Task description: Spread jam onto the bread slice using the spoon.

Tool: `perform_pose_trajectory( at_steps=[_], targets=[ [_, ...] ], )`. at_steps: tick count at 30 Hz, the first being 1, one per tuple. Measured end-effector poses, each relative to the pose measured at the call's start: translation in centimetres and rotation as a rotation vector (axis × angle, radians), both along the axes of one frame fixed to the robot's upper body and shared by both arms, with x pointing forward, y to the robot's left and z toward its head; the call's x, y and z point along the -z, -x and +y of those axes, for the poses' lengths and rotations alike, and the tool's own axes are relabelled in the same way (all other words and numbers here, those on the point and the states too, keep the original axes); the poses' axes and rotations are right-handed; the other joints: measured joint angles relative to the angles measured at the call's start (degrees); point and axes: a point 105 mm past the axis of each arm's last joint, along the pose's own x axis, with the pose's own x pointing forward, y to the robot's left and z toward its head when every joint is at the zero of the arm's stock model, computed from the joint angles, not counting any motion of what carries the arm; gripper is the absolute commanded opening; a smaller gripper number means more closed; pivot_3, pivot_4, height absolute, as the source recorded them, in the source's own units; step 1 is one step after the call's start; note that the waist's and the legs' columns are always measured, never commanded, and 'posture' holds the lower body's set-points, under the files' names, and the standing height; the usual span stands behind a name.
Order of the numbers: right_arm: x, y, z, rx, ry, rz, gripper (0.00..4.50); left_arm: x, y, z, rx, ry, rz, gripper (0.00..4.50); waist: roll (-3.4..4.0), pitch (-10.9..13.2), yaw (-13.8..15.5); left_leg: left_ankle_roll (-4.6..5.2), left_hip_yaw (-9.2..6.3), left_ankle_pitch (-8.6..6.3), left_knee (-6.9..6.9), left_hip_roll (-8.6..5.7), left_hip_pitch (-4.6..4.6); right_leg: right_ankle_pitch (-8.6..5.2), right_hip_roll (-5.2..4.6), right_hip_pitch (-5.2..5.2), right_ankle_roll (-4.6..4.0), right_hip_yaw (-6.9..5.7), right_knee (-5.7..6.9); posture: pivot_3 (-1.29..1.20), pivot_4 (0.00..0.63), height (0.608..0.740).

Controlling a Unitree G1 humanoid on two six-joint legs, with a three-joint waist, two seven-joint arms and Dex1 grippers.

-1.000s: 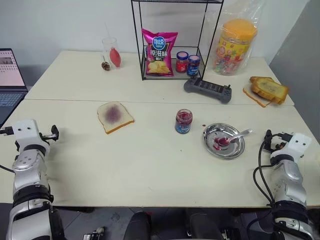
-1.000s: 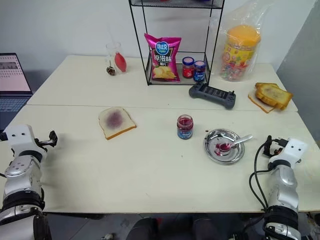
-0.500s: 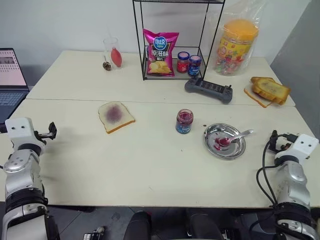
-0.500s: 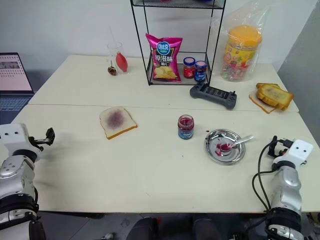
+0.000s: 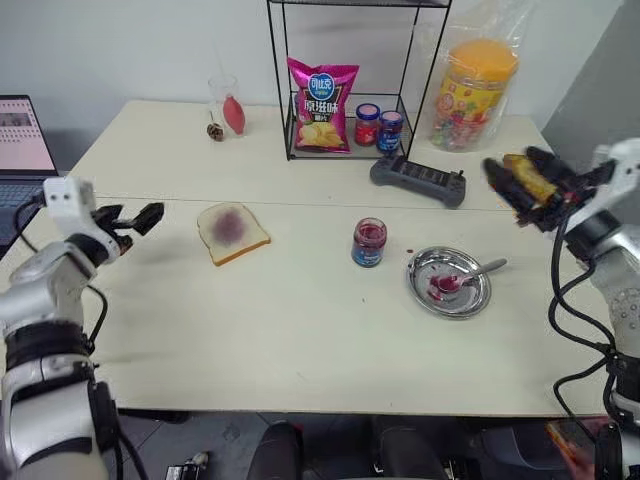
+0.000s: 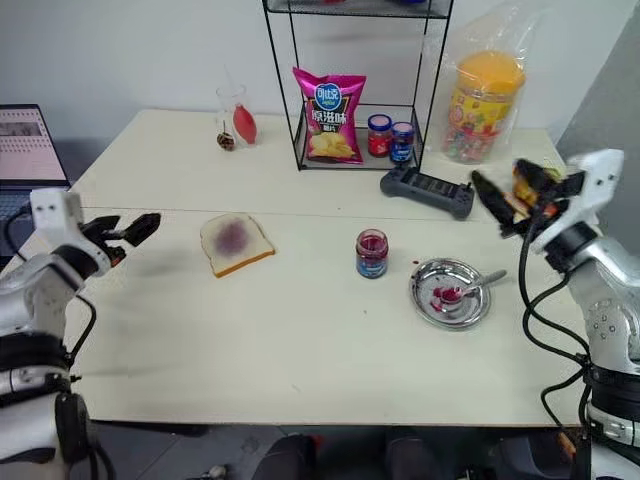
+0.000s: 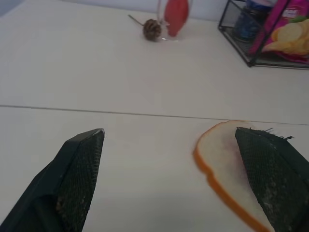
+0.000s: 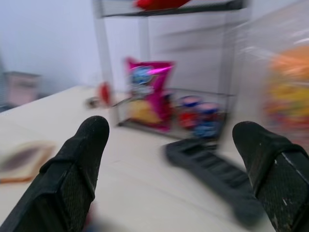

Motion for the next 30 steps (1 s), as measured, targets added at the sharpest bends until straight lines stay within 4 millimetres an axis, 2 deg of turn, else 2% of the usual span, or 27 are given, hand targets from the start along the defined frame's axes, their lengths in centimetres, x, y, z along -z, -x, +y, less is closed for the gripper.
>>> perform_pose_trajectory(
  at_steps=[2,4,10,12,17,19,20,30],
  targets=[
    [1.5,2.0,4.1,-0.222,0.045,0.087,4.48,0.8,-1.3,-1.4,0.034,-0.022,0.040,4.50,-0.01,-0.01,0.07,0.00,-0.03,0.00,0.00,0.00,-0.04,0.00,0.00,0.00,0.01,-0.03,-0.04,0.00,0.150,0.740],
    [3.0,3.4,7.3,-0.366,0.057,0.139,4.48,1.8,-2.2,-3.3,0.095,-0.002,0.066,4.50,-0.04,-0.02,0.08,0.00,-0.02,-0.01,0.01,0.00,-0.08,-0.01,0.00,-0.03,0.01,-0.02,-0.06,0.00,0.150,0.740],
    [5.9,4.6,11.2,-0.486,0.059,0.234,4.48,5.1,-2.6,-5.8,0.185,-0.039,0.192,4.50,-0.04,-0.02,-0.11,0.00,-0.19,-0.01,0.40,0.03,-0.53,0.01,0.02,-0.35,0.00,-0.19,0.07,0.00,0.150,0.740],
    [6.5,4.8,11.9,-0.502,0.067,0.240,4.48,5.0,-2.8,-6.0,0.194,-0.095,0.199,4.50,-0.04,-0.02,0.01,0.00,-0.25,-0.01,0.49,0.01,-0.60,0.02,0.02,-0.35,0.02,-0.23,0.07,0.00,0.150,0.740],
    [6.5,4.3,12.0,-0.462,0.085,0.204,4.48,5.5,-3.1,-5.6,0.146,-0.143,0.224,4.50,-0.05,-0.03,-0.03,0.00,-0.19,-0.01,0.58,-0.01,-0.56,0.01,0.00,-0.31,0.21,-0.15,0.06,0.00,0.150,0.740],
    [6.5,4.3,12.1,-0.464,0.080,0.203,4.50,5.5,-3.1,-5.7,0.146,-0.141,0.223,4.13,-0.04,-0.03,-0.05,0.01,-0.23,0.00,0.58,0.02,-0.52,0.00,0.03,-0.30,0.23,-0.18,0.11,0.00,0.150,0.740],
    [6.6,4.3,12.1,-0.461,0.081,0.203,4.50,5.6,-3.1,-5.7,0.147,-0.135,0.222,4.09,-0.04,-0.03,-0.03,0.01,-0.25,0.00,0.58,0.02,-0.51,0.00,0.03,-0.29,0.23,-0.20,0.11,0.00,0.150,0.740],
    [6.2,3.4,11.5,-0.404,0.066,0.181,4.50,5.9,-3.2,-6.7,0.164,-0.035,0.215,2.02,-0.04,-0.03,0.08,0.01,-0.24,0.00,0.59,0.01,-0.49,0.01,0.02,-0.24,0.23,-0.19,0.10,0.00,0.150,0.740]
  ],
)
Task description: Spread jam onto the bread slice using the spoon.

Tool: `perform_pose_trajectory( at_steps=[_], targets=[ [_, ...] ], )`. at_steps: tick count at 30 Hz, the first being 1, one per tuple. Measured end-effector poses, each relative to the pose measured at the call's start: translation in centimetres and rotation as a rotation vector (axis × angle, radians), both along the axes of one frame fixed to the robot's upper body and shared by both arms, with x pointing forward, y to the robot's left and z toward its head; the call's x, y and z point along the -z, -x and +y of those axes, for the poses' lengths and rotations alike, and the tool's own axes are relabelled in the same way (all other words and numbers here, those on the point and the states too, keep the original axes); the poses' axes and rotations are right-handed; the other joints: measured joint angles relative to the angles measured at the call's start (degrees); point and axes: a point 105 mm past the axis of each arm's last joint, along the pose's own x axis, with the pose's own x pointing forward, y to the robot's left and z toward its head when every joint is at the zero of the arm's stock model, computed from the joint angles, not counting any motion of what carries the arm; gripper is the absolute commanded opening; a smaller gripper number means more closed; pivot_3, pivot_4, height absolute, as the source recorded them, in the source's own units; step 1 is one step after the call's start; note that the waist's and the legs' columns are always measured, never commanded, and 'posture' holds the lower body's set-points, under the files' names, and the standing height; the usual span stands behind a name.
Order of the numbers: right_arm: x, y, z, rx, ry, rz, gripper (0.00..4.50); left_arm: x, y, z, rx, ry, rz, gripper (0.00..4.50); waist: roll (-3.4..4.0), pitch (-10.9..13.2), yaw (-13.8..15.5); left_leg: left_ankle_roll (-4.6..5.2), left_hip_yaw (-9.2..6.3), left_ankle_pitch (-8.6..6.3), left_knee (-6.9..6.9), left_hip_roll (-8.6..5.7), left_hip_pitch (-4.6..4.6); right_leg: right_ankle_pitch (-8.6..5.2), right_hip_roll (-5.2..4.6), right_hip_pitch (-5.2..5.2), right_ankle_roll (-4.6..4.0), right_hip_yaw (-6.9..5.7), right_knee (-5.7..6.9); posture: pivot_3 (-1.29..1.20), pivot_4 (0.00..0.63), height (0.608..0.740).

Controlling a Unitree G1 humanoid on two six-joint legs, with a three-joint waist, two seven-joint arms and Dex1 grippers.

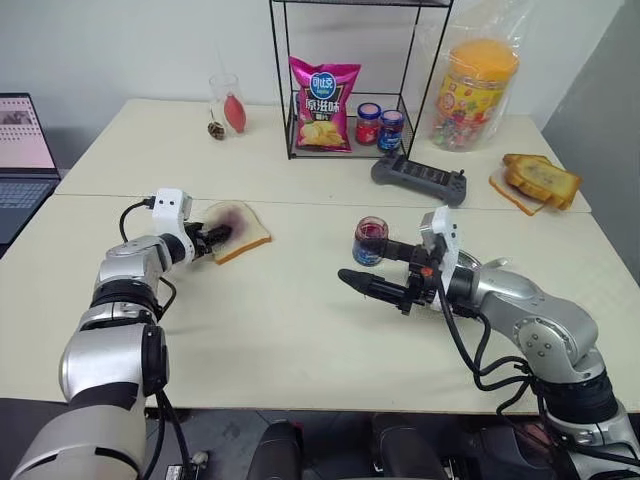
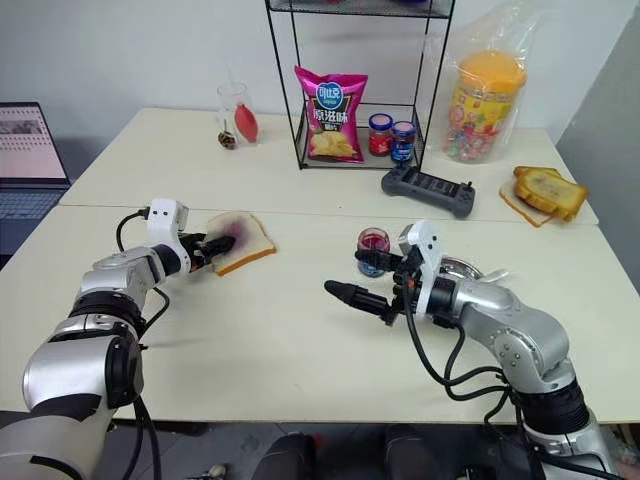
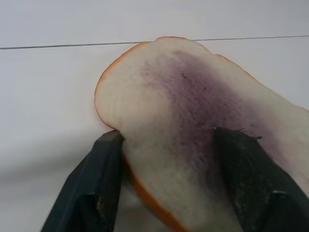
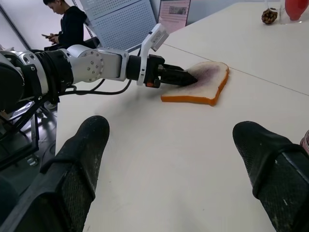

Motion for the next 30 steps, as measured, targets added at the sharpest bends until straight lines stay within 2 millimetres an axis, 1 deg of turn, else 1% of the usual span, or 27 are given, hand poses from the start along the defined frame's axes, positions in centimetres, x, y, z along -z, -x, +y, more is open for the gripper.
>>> perform_pose_trajectory(
  at_steps=[5,6,7,8,10,11,13,15,19,20,21,22,24,25,26,27,28,29,30],
  targets=[
    [0.1,-0.2,-0.2,0.004,-0.005,0.006,4.50,-0.1,0.0,-0.3,0.025,0.005,-0.003,1.09,0.00,0.00,-0.01,0.00,-0.01,0.00,0.00,0.00,0.00,0.01,0.01,0.00,-0.02,0.00,0.01,0.00,0.150,0.740],
    [0.1,-0.1,-0.2,-0.005,-0.006,0.006,4.50,-0.2,0.0,-0.4,0.033,0.004,-0.005,0.97,0.00,0.00,-0.01,0.00,-0.01,0.00,0.00,0.00,0.00,0.01,0.01,-0.01,-0.02,-0.01,0.01,0.00,0.150,0.740],
    [0.1,-0.1,-0.2,-0.009,-0.006,0.006,4.50,-0.3,0.0,-0.5,0.046,0.004,-0.008,0.69,0.00,0.00,-0.01,0.00,-0.01,0.00,0.00,0.00,0.00,0.01,0.01,0.00,-0.02,0.00,0.00,0.00,0.150,0.740],
    [0.1,0.0,-0.2,-0.013,-0.004,0.006,4.50,-0.4,0.1,-0.7,0.065,0.003,-0.011,0.62,0.00,0.00,-0.03,0.00,0.00,0.00,-0.01,0.00,0.00,0.02,0.01,-0.01,-0.03,0.01,0.00,0.00,0.150,0.740],
    [0.3,0.1,-0.5,-0.016,0.005,0.017,4.50,-0.8,0.5,-1.0,0.129,-0.007,-0.007,0.18,0.00,0.01,-0.07,0.00,0.00,0.00,-0.02,0.00,-0.03,0.08,0.00,-0.01,-0.14,0.00,-0.03,0.00,0.150,0.740],
    [0.5,0.3,-0.9,-0.012,0.009,0.031,4.50,-1.1,0.9,-1.3,0.182,-0.011,-0.007,0.05,0.01,0.01,-0.10,0.00,0.00,0.00,-0.03,0.00,-0.07,0.10,0.00,-0.03,-0.18,0.00,-0.05,0.00,0.150,0.740],
    [0.5,0.8,-1.6,-0.018,0.018,0.053,4.50,-1.8,1.9,-1.7,0.280,-0.022,0.006,0.05,0.02,0.02,-0.15,-0.01,0.00,0.00,-0.04,0.01,-0.12,0.11,-0.02,-0.07,-0.19,0.00,-0.06,0.00,0.150,0.740],
    [0.4,1.8,-2.1,-0.048,0.033,0.070,4.50,-3.0,3.7,-2.9,0.430,-0.011,0.011,0.05,0.03,0.02,-0.20,-0.01,-0.03,-0.01,-0.05,0.04,-0.29,0.10,-0.04,-0.21,-0.20,-0.04,-0.07,0.00,0.150,0.740],
    [0.6,3.5,-3.1,-0.107,0.065,0.123,4.50,-7.4,7.8,-7.9,0.763,0.107,-0.010,0.05,0.03,0.03,0.16,-0.01,-0.20,-0.01,-0.03,0.02,-0.40,0.08,-0.08,-0.26,-0.22,-0.21,-0.06,0.00,0.150,0.740],
    [0.7,3.7,-3.2,-0.113,0.059,0.138,4.50,-8.2,8.6,-8.8,0.818,0.111,-0.011,0.05,0.04,0.03,0.15,-0.01,-0.19,-0.01,-0.03,0.02,-0.36,0.08,-0.08,-0.23,-0.21,-0.20,-0.06,0.00,0.150,0.740],
    [0.8,3.9,-3.3,-0.113,0.053,0.154,4.50,-8.4,9.5,-9.8,0.871,0.094,0.007,0.05,0.07,0.02,0.08,-0.01,-0.18,-0.01,-0.04,0.00,-0.29,0.00,-0.07,-0.18,-0.09,-0.17,-0.07,0.00,0.150,0.740],
    [1.0,4.1,-3.6,-0.108,0.047,0.176,4.50,-7.7,10.5,-10.8,0.923,0.067,0.044,0.05,0.14,0.00,0.01,-0.01,-0.14,-0.01,-0.04,-0.01,-0.15,-0.09,-0.07,-0.04,0.06,-0.12,-0.08,0.00,0.150,0.740],
    [1.2,4.1,-3.6,-0.104,0.034,0.189,4.50,-4.9,12.0,-12.5,0.990,0.043,0.145,0.05,0.24,0.04,-0.05,-0.01,0.01,-0.01,-0.05,-0.01,0.10,-0.13,-0.07,0.13,0.08,0.06,-0.08,0.00,0.150,0.740],
    [1.1,4.0,-3.6,-0.100,0.020,0.189,4.50,-3.4,12.4,-13.2,1.002,0.050,0.185,0.05,0.23,0.05,-0.11,0.00,0.02,-0.01,-0.02,0.00,0.12,-0.12,-0.03,0.13,0.09,0.09,-0.06,0.00,0.150,0.740],
    [1.1,3.9,-3.6,-0.095,0.009,0.193,4.50,-2.1,12.5,-13.9,0.999,0.052,0.218,0.05,0.19,0.07,-0.14,0.00,0.01,0.00,0.01,0.04,0.13,-0.05,0.03,0.13,0.07,0.10,-0.05,0.00,0.150,0.740],
    [1.2,3.8,-3.6,-0.089,0.005,0.197,4.50,-1.1,12.4,-14.3,0.990,0.036,0.232,0.05,0.16,0.09,-0.14,0.02,-0.01,0.01,0.03,0.05,0.13,0.02,0.05,0.13,0.04,0.10,-0.05,0.00,0.150,0.740],
    [1.2,3.7,-3.6,-0.086,0.005,0.199,4.50,-0.7,12.3,-14.4,0.983,0.018,0.231,0.05,0.17,0.09,-0.14,0.03,0.00,0.02,0.02,0.04,0.16,0.03,0.05,0.13,0.04,0.12,-0.06,0.00,0.150,0.740],
    [1.4,3.7,-3.7,-0.078,0.007,0.200,4.50,0.2,11.8,-14.3,0.965,-0.045,0.213,0.05,0.18,0.08,-0.16,0.05,0.04,0.03,0.01,0.05,0.22,0.06,0.07,0.14,0.05,0.19,-0.05,0.00,0.150,0.740],
    [1.5,3.6,-3.8,-0.069,0.011,0.202,4.50,0.8,11.0,-14.2,0.927,-0.101,0.181,0.05,0.22,0.06,-0.05,0.05,0.08,0.03,0.00,0.03,0.35,0.05,0.05,0.25,0.04,0.21,-0.05,0.00,0.150,0.740]
  ],
)
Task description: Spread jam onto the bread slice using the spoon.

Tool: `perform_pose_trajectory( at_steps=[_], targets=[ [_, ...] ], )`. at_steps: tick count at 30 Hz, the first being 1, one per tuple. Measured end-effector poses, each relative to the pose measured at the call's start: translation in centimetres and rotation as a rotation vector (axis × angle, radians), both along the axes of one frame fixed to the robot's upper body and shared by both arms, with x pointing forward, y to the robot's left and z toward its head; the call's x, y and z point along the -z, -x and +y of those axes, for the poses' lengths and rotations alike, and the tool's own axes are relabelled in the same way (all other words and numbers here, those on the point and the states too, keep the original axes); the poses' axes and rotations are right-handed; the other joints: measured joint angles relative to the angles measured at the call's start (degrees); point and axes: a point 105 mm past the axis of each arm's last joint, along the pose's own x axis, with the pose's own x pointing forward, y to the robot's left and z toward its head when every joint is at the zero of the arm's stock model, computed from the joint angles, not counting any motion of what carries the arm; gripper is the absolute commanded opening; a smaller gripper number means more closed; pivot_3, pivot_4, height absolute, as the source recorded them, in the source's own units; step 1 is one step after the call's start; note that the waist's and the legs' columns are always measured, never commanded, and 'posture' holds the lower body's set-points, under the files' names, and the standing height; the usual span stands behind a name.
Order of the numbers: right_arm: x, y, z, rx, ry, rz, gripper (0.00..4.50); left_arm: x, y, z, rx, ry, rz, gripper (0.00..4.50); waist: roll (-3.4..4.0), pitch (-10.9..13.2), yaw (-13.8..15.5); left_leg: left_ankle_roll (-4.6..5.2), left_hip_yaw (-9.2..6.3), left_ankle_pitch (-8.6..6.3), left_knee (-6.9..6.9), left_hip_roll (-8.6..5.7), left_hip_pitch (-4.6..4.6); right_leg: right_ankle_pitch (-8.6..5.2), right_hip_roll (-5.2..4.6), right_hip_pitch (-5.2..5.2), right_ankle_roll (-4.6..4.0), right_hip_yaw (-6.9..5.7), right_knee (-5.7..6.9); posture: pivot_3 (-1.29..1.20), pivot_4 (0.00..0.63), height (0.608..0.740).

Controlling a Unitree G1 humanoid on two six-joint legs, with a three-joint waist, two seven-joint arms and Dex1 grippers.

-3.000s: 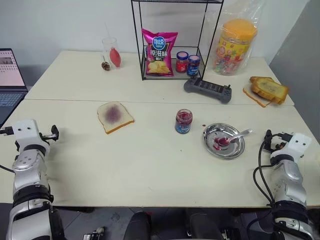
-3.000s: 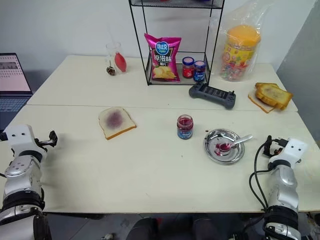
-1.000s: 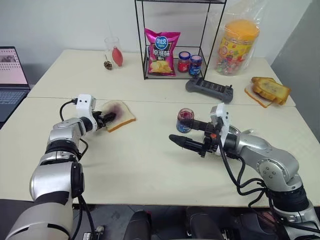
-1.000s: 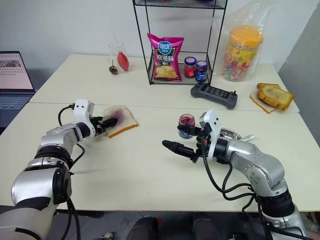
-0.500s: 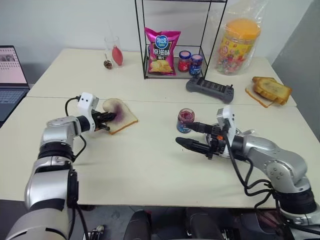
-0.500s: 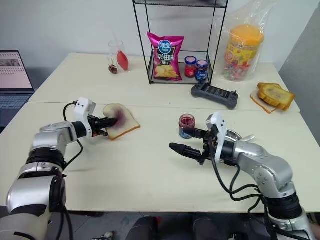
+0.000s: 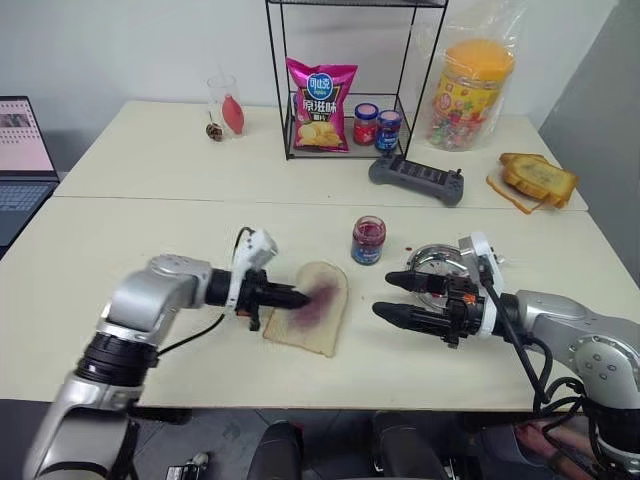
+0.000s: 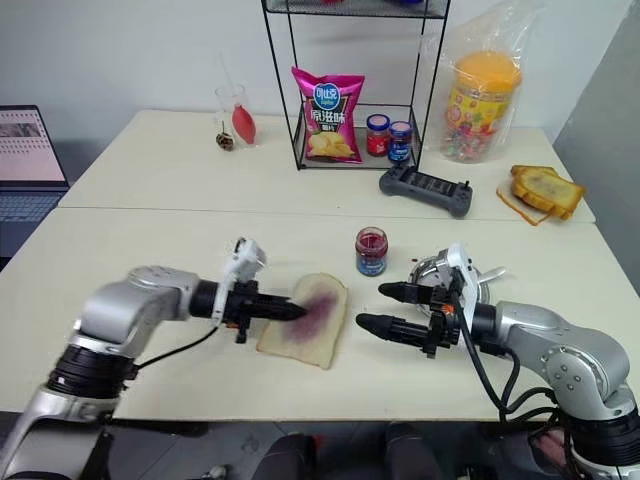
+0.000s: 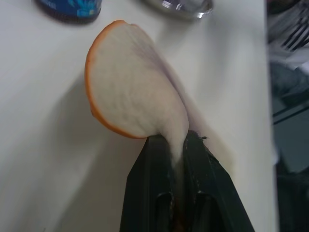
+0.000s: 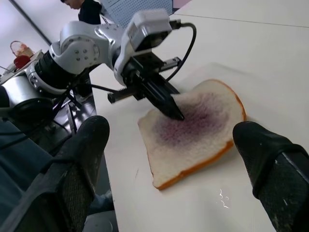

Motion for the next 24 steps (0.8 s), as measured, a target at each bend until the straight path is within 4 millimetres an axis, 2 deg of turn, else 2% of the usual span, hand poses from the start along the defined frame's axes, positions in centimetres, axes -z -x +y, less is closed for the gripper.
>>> perform_pose_trajectory(
  at_steps=[2,5,8,10,12,17,21,24],
  targets=[
    [0.2,0.0,0.0,0.004,0.002,0.006,4.50,1.4,-1.3,0.5,-0.052,-0.059,-0.072,0.05,-0.01,0.01,0.05,0.00,0.06,0.00,-0.02,0.01,0.03,0.00,0.01,0.02,0.00,0.05,-0.01,0.00,0.150,0.740],
    [0.3,0.0,0.0,0.009,-0.004,0.011,4.50,1.3,-2.4,0.1,-0.044,-0.077,-0.170,0.05,0.00,-0.01,0.25,0.00,0.13,0.00,-0.01,0.00,0.04,0.01,-0.02,0.04,0.02,0.08,-0.01,0.00,0.150,0.740],
    [0.3,0.0,0.0,0.010,-0.004,0.008,4.50,1.3,-2.6,0.0,-0.054,-0.063,-0.175,0.05,0.00,-0.01,0.26,0.00,0.15,0.00,0.01,-0.01,0.04,0.04,-0.02,0.04,0.07,0.11,-0.01,0.00,0.150,0.740],
    [0.3,-0.2,-0.1,0.022,0.006,-0.004,4.50,1.3,-2.6,0.0,-0.050,-0.059,-0.169,0.59,0.00,-0.01,0.25,0.00,0.17,0.00,0.00,-0.01,0.05,0.04,-0.02,0.04,0.08,0.13,-0.01,0.00,0.150,0.740],
    [0.4,-0.2,-0.1,0.028,0.008,-0.007,4.50,1.3,-2.6,0.1,-0.052,-0.059,-0.176,0.87,0.00,-0.01,0.25,0.00,0.16,0.00,0.00,-0.01,0.05,0.04,-0.02,0.03,0.07,0.12,-0.02,0.00,0.150,0.740],
    [0.3,-0.4,0.0,0.033,0.005,-0.010,4.50,0.9,-2.5,0.4,-0.055,-0.040,-0.160,1.98,0.00,0.00,0.19,0.00,0.17,0.00,-0.04,0.00,0.00,-0.03,-0.02,0.00,0.06,0.11,-0.06,0.00,0.150,0.740],
    [0.5,-0.4,0.0,0.046,-0.001,-0.002,4.50,0.7,-2.4,1.7,-0.029,-0.134,-0.202,2.67,-0.01,0.00,0.00,0.00,0.16,-0.01,-0.12,0.03,-0.02,-0.08,-0.01,-0.03,0.00,0.10,-0.09,0.00,0.150,0.740],
    [0.9,-0.3,-0.2,0.068,-0.003,0.021,4.50,0.1,-2.1,2.7,-0.009,-0.192,-0.221,3.35,0.00,0.00,-0.37,0.00,0.16,-0.01,-0.19,0.07,-0.02,-0.11,0.02,-0.08,-0.05,0.09,-0.06,0.00,0.150,0.740]
  ],
)
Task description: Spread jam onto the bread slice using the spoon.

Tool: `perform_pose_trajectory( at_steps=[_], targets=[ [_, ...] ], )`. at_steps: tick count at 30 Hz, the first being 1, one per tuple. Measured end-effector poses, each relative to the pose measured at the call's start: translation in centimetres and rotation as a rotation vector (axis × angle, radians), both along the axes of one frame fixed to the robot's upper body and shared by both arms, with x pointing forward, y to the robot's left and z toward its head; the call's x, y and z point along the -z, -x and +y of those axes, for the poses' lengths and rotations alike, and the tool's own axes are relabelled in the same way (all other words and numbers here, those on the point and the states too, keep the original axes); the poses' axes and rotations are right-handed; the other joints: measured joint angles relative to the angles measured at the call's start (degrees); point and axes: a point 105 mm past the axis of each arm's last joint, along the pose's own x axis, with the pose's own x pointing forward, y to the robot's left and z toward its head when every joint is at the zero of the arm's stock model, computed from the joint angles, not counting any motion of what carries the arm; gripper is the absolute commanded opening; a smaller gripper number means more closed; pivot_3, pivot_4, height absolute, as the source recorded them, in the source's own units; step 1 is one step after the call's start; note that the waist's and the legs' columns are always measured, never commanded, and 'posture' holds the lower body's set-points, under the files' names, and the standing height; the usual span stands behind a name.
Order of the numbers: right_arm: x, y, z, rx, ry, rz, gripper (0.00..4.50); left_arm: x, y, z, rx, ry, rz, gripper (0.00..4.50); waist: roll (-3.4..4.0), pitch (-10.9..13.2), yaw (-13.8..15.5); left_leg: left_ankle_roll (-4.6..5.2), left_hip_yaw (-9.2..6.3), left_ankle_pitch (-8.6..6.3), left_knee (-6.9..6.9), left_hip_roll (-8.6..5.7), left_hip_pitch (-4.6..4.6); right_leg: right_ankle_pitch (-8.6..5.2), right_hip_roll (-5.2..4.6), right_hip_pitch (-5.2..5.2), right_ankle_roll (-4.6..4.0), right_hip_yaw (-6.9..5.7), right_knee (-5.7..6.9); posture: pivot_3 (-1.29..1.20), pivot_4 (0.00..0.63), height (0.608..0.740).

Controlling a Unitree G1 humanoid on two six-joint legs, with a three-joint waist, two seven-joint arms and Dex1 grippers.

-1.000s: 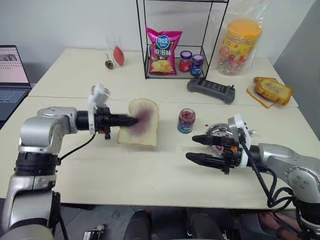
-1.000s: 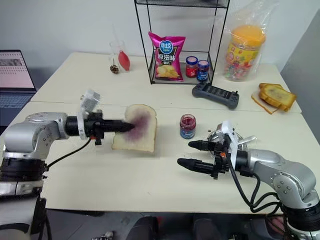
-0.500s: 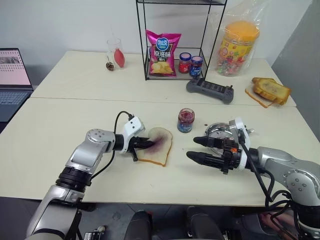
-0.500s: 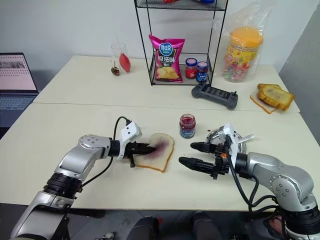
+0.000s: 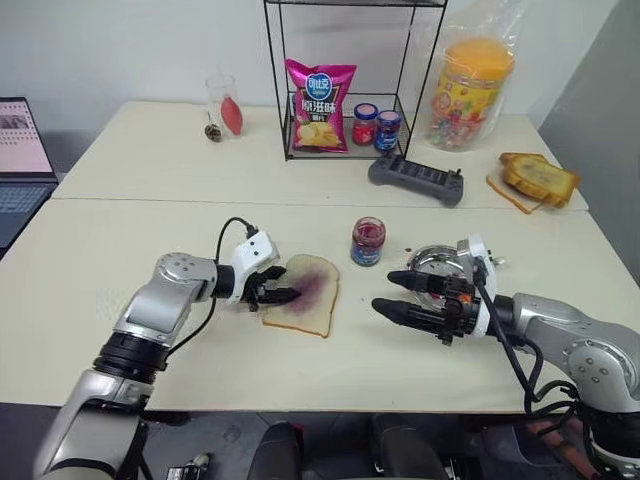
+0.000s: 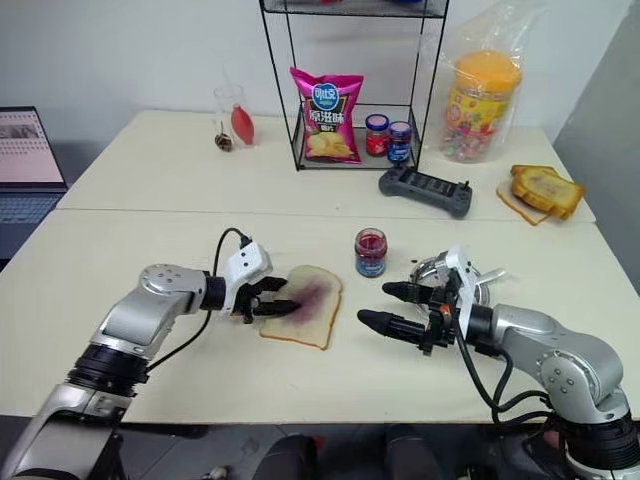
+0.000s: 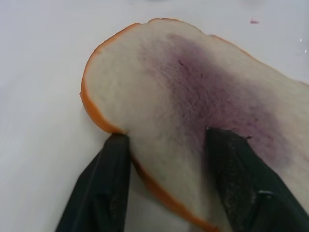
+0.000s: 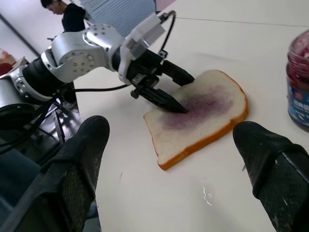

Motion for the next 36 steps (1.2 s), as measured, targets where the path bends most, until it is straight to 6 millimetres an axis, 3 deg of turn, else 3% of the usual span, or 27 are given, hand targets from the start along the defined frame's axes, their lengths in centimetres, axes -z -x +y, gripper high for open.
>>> perform_pose_trajectory(
  at_steps=[5,7,12,15,17,24,32,36],
  targets=[
    [0.7,-0.1,-2.8,0.138,0.002,0.028,4.50,-1.1,0.4,2.3,0.004,-0.116,-0.034,4.42,0.00,0.01,0.23,0.00,-0.01,0.00,-0.01,-0.01,-0.02,-0.03,-0.02,0.00,-0.01,-0.03,-0.01,0.00,0.150,0.740],
    [1.2,-0.2,-4.5,0.223,0.010,0.048,4.50,-1.5,0.7,2.3,0.028,-0.125,-0.045,4.48,0.01,0.02,0.28,0.00,0.02,0.00,0.02,-0.04,-0.05,-0.03,-0.06,0.00,0.01,-0.01,-0.02,0.00,0.150,0.740],
    [1.0,0.1,-9.5,0.449,-0.058,0.090,4.50,-4.7,2.6,-2.1,0.190,0.044,-0.132,4.48,0.00,0.02,0.90,0.00,0.03,0.00,0.12,-0.09,-0.18,-0.03,-0.15,0.00,0.11,-0.03,-0.07,0.00,0.150,0.740],
    [1.7,-0.7,-12.8,0.648,-0.162,0.143,4.50,-5.4,3.6,-5.1,0.274,0.157,-0.159,4.48,-0.01,0.02,0.93,0.00,0.04,0.00,0.15,-0.11,-0.12,-0.01,-0.14,0.06,0.15,0.00,-0.05,0.00,0.150,0.740],
    [2.8,-1.1,-14.0,0.731,-0.207,0.203,4.50,-5.4,3.9,-6.0,0.291,0.184,-0.159,4.48,0.01,0.02,0.60,0.00,0.08,0.00,0.14,-0.10,-0.05,0.00,-0.10,0.05,0.15,0.08,0.00,0.00,0.150,0.740],
    [4.9,-3.3,-16.1,0.839,-0.331,0.334,4.50,-5.4,4.5,-8.9,0.328,0.262,-0.171,4.48,0.07,0.04,0.09,0.00,0.12,0.00,0.08,-0.09,0.04,0.00,-0.05,0.08,0.13,0.14,0.02,0.00,0.150,0.740],
    [5.9,-7.3,-17.4,0.895,-0.472,0.386,4.50,-5.2,5.0,-9.9,0.332,0.273,-0.174,4.48,0.16,0.08,0.03,0.00,0.17,0.00,0.08,-0.10,0.05,0.01,-0.04,0.09,0.15,0.19,-0.01,0.00,0.150,0.740],
    [5.8,-8.1,-17.4,0.883,-0.495,0.381,4.50,-5.0,5.1,-9.8,0.320,0.272,-0.162,4.48,0.16,0.08,0.06,0.00,0.14,0.00,0.08,-0.09,0.04,0.01,-0.03,0.09,0.15,0.16,0.00,0.00,0.150,0.740]
  ],
)
